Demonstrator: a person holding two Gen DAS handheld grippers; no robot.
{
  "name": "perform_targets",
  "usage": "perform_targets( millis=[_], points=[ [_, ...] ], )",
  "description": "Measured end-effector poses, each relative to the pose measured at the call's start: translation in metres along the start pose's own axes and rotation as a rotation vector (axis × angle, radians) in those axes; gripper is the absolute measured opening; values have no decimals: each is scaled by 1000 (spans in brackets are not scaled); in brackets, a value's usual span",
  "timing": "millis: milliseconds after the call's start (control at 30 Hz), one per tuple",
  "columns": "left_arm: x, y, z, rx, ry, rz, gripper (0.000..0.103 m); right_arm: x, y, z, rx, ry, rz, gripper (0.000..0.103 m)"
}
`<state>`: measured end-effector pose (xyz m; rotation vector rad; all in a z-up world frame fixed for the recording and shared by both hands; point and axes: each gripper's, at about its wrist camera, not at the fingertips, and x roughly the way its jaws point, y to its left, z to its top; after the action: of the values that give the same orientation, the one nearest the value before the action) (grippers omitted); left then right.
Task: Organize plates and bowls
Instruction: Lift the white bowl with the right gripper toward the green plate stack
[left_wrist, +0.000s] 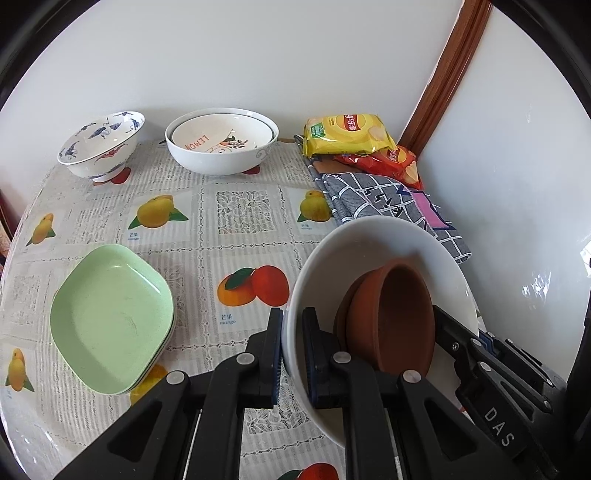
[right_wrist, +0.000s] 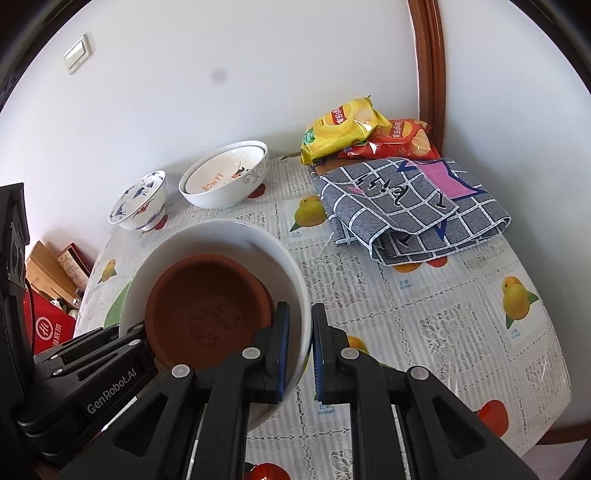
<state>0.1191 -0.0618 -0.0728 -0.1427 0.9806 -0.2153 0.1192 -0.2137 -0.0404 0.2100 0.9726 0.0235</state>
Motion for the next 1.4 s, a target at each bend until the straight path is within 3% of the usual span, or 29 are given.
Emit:
perform_targets(
  millis=[1400],
  points=[
    [-27, 93, 12, -91, -42, 33, 11, 16, 97, 6, -79, -8, 53, 12]
  ],
)
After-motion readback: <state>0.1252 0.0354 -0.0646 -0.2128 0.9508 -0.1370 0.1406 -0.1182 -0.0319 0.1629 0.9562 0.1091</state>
